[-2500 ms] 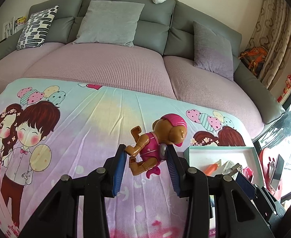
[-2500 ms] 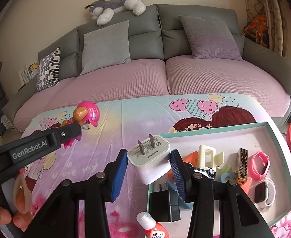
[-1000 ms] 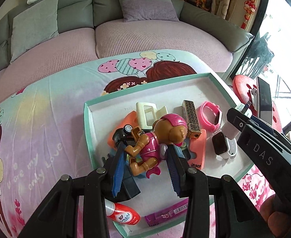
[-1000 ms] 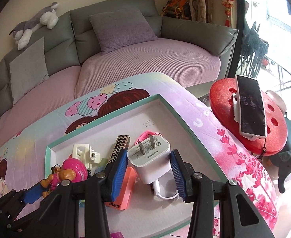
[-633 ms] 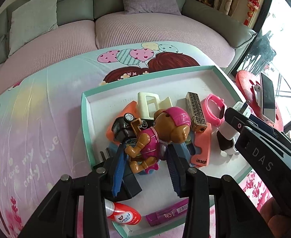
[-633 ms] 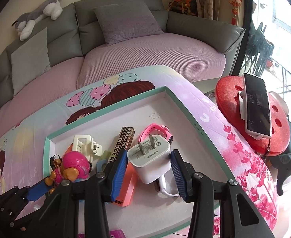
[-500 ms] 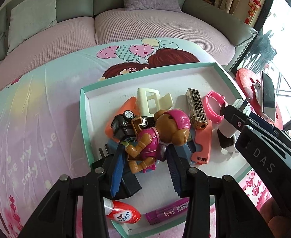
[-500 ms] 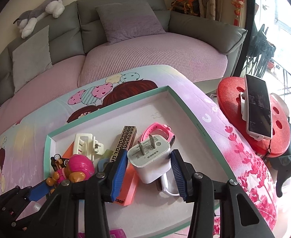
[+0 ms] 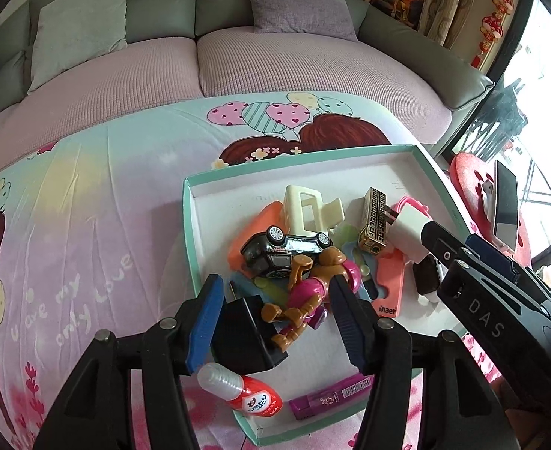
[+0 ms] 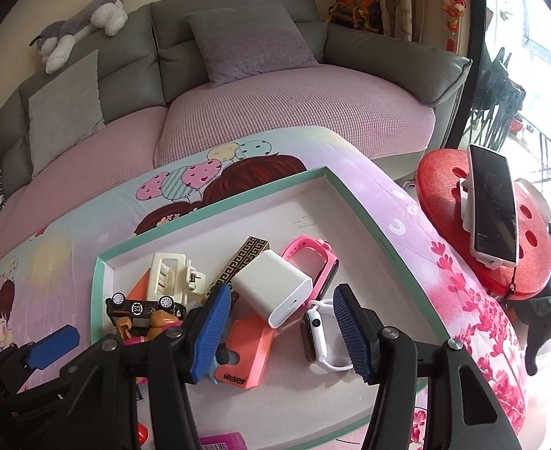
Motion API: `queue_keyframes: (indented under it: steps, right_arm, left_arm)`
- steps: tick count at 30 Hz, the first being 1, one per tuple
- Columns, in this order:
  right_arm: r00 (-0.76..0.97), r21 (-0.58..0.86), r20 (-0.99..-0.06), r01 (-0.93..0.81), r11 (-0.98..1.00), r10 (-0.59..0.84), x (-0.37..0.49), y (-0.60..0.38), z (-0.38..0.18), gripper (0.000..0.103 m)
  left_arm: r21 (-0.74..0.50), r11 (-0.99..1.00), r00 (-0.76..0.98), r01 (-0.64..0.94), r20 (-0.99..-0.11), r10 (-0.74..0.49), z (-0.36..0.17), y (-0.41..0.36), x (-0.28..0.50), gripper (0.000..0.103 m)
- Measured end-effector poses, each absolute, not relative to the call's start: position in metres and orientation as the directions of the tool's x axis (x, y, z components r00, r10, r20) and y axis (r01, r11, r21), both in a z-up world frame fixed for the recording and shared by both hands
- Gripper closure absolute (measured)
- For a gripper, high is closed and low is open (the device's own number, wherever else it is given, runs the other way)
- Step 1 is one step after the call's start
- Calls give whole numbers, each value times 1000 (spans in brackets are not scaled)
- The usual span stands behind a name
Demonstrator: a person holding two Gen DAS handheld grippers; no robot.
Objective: Organize rigid objects
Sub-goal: 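Lower the toy dog and charger into the tray and open both tools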
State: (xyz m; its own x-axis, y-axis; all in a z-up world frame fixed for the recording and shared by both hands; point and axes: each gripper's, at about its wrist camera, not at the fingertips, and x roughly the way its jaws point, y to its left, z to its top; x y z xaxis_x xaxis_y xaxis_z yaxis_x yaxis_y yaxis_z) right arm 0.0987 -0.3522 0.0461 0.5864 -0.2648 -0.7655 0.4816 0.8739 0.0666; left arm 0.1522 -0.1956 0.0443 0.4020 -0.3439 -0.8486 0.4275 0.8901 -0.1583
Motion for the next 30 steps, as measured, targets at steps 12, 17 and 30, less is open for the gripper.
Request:
queue_keyframes:
  steps: [12, 17, 30]
  right_arm:
    - [574, 54, -783, 448, 893, -240, 107, -342, 40, 39]
    - [571, 45, -787, 429, 902, -232, 110, -336, 38, 26]
    - [565, 10, -789, 406, 914, -242, 115, -327, 36, 0]
  left_arm:
    - [-173, 949, 459, 263, -843, -281, 40, -150, 174, 27]
    - [-179, 971, 461, 161, -856, -234, 30, -127, 184, 17]
    - [-156, 988, 441, -19, -888, -132, 9, -86, 194, 7]
